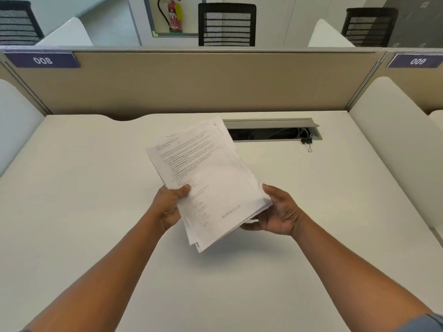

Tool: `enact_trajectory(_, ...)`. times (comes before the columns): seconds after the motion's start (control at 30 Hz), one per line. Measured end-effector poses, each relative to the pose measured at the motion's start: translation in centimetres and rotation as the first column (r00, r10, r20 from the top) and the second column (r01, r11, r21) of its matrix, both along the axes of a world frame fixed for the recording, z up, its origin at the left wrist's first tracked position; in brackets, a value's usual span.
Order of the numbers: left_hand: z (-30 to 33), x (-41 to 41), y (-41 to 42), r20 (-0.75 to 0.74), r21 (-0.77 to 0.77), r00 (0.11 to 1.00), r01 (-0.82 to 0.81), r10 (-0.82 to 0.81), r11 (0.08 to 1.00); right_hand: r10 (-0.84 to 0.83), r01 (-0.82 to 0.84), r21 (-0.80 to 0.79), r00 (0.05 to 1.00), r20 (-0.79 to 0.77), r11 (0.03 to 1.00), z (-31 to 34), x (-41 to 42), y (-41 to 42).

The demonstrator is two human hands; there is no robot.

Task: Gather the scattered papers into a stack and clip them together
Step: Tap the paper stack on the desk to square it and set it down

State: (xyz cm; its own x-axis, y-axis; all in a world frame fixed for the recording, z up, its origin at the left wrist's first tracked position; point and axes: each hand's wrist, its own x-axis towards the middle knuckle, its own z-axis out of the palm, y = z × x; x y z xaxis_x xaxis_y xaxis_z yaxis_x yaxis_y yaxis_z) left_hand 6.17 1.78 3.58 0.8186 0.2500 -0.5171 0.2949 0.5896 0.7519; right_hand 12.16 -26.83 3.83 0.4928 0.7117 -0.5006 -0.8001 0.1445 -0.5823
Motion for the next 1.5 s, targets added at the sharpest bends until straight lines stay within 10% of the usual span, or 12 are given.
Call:
enact_trajectory(0.33, 1.4, 0.5, -2.5, 0.129, -0.2, 0.97, -0.177, 0.205, 0.964, -0.397, 0.404, -0.04, 0.909, 0.125, 0.914, 0.9, -1.0, 6.0)
enact_trajectory(0.67, 1.5, -1.2, 1.6, 0.102, -0.253, 0.98, -0.139, 0.169, 0.957, -0.311, 0.361, -0.125, 0.901, 0.302, 0.924, 1.9, 1.2, 1.4)
enact_trajectory(0.83, 1.8, -1.2, 4.2, 0.107, 0.135, 0.994, -0.03, 0.016, 0.99, -0.328, 0.433, -0.218, 0.86, 0.391, 0.875, 1.9, 2.3, 0.1)
enact_trajectory(1.1, 3.3, -0.9, 3.5, 0.089, 0.686, 0.985, 0.046, -0.146, 0.726, -0.255, 0.516, -0.259, 0.725, 0.64, 0.816, 2.1, 3.0, 0.2)
enact_trajectory(1.27, 3.4, -0.8, 2.2, 0.202, 0.71, 0.975, -0.078, -0.096, 0.7, -0.26, 0.509, -0.193, 0.686, 0.679, 0.839, 1.1, 3.0, 0.0)
enact_trajectory(1.5, -0.8, -0.7, 2.0, 0.01, 0.558, 0.98, 0.158, -0.197, 0.814, -0.257, 0.49, -0.275, 0.766, 0.589, 0.827, -2.2, 1.2, -0.4)
